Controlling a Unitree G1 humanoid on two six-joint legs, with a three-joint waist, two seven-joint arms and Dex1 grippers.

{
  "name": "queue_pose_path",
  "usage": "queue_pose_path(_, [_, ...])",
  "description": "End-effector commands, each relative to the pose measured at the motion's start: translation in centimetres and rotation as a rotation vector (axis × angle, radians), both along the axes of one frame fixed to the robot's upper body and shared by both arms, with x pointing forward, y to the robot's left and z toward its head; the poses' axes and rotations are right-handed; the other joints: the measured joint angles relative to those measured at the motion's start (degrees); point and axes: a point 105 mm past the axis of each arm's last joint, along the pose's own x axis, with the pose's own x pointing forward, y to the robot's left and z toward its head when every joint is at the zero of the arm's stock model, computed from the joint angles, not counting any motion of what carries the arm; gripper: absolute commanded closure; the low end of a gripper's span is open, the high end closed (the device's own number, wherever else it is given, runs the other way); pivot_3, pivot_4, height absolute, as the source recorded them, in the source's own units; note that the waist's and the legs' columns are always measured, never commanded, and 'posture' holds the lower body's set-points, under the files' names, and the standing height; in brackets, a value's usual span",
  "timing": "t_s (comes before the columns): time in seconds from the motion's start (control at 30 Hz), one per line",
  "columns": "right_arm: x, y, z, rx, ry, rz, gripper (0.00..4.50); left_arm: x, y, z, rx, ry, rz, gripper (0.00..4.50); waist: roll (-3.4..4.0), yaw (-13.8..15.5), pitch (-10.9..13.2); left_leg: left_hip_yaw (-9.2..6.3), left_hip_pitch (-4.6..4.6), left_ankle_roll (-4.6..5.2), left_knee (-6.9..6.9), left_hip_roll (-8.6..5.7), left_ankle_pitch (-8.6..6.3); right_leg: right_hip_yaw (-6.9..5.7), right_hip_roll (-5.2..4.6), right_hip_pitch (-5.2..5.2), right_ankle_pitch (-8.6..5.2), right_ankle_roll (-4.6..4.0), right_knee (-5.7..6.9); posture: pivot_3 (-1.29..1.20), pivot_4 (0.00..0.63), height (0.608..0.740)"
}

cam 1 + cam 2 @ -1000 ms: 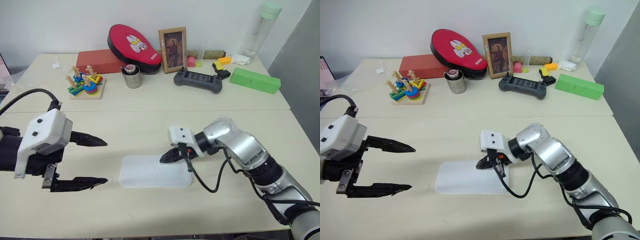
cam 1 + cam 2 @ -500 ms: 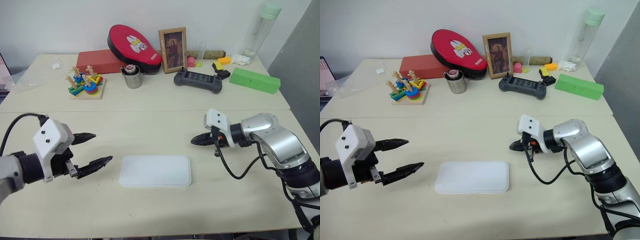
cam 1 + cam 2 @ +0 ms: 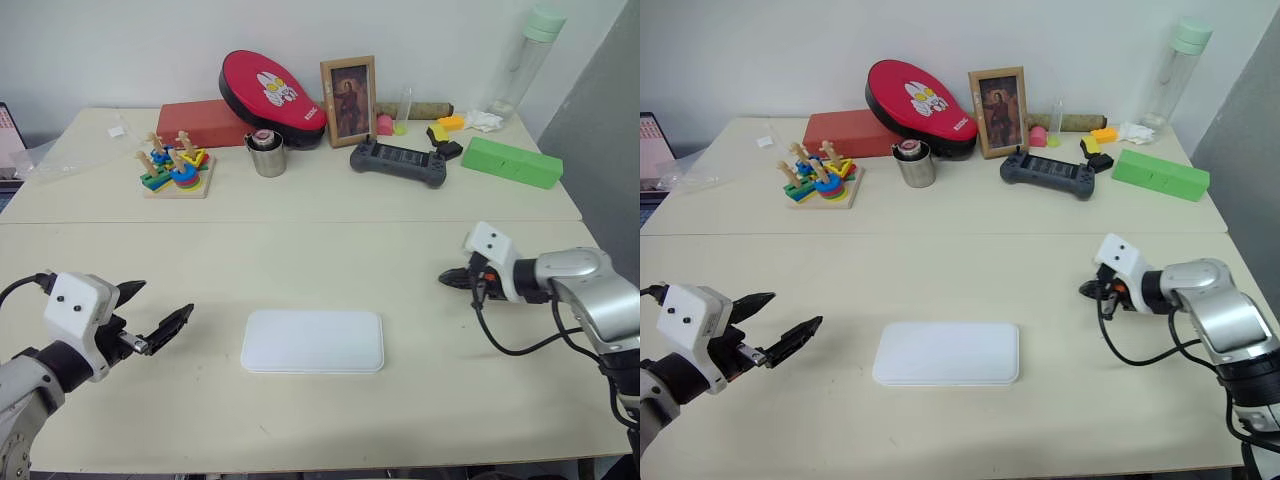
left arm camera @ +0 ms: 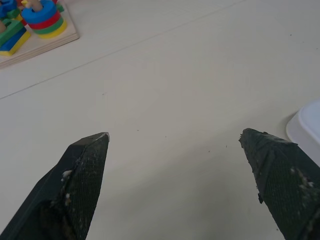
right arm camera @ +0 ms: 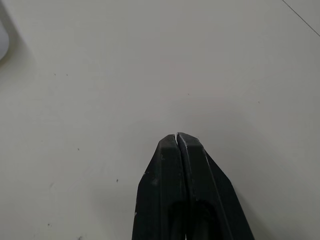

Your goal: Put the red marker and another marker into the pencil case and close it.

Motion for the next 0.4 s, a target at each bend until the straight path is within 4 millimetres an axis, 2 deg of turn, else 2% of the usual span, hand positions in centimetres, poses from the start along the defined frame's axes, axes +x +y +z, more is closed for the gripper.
queue_pose_path(0.03, [-0.3, -1.0, 1.3, -0.007, -0.050, -0.002, 4.49, 0.1, 0.5, -0.1, 0.007, -0.028, 0.036, 0.00, 0.00, 0.0, 0.0, 0.00, 0.01, 0.00, 0.01, 0.00, 0.00, 0.00, 0.00, 0.03, 0.00, 0.00, 0.00, 0.00, 0.150, 0.740])
queue_pose_path(0.4, [-0.1, -2.3, 1.6, -0.015, -0.072, -0.051, 4.49, 0.3, 0.4, -1.3, -0.014, -0.006, 0.029, 0.00, 0.00, 0.0, 0.0, 0.00, 0.05, 0.00, 0.01, 0.00, 0.00, 0.00, 0.00, 0.08, 0.00, 0.01, -0.03, 0.00, 0.150, 0.740])
